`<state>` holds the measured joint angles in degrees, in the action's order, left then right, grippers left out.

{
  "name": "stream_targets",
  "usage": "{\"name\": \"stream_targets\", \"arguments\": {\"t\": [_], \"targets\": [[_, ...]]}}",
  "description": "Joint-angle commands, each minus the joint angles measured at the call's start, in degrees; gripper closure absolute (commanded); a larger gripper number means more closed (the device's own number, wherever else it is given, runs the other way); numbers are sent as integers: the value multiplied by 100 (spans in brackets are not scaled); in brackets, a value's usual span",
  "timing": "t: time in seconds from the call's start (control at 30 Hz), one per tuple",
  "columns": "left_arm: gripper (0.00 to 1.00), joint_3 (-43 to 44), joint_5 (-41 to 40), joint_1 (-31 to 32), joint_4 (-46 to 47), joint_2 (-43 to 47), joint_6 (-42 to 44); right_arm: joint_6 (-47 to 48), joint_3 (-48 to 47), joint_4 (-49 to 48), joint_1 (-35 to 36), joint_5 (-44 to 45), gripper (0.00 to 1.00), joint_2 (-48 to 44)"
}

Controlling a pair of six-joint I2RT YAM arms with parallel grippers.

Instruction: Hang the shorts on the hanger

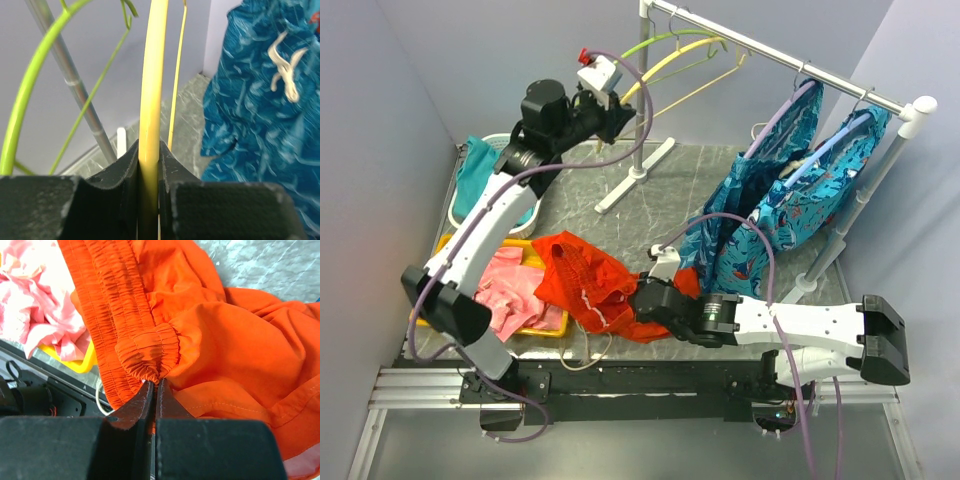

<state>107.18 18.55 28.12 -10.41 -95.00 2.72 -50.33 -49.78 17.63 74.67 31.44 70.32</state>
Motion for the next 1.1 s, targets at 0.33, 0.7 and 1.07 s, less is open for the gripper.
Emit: {"name": "stream_targets", "arguments": {"t": [0.33, 0.7, 1.07], "targets": [[99, -2619, -220, 18, -442, 3178, -650, -302, -23, 698, -322, 538, 100, -590], [99, -3608, -896, 36, -3158, 6396, -650, 172, -348, 997, -1033, 380, 100, -722], [99, -3572, -537, 343, -4750, 7768, -774, 928, -1025, 1146, -1727, 99, 100, -687]]}}
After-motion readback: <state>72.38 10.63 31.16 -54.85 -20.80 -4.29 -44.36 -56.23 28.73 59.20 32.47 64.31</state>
